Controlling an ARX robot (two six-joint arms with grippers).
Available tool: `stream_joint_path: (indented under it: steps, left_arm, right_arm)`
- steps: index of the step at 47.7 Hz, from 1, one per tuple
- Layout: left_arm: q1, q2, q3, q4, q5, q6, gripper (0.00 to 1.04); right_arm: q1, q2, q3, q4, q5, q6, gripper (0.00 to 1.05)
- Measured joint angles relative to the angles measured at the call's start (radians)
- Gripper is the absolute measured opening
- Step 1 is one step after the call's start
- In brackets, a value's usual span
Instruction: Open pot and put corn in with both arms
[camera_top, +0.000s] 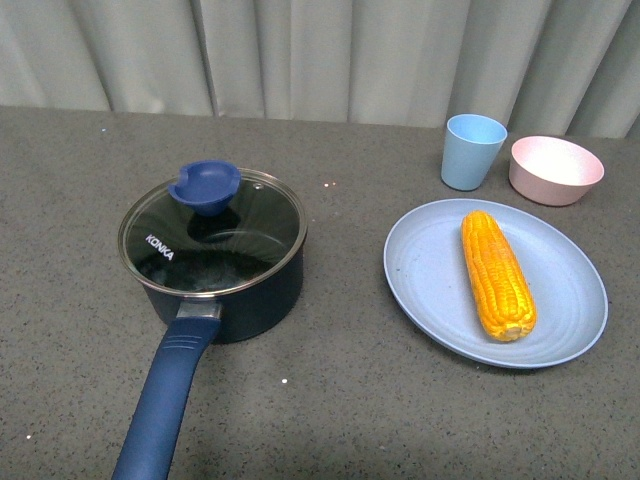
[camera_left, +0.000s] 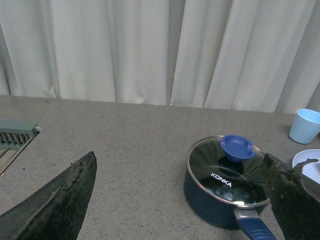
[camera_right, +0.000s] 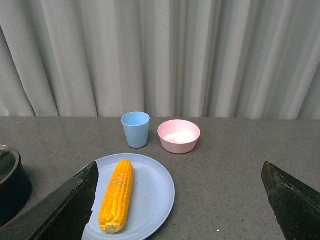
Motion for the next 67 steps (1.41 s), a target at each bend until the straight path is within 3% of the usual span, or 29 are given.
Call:
stream_joint_path:
  steps: [67]
  left_arm:
    - [0.0,0.0,0.0,0.0,0.0,0.0,0.98]
  right_arm:
    - [0.0,0.0,0.0,0.0,0.0,0.0,0.96]
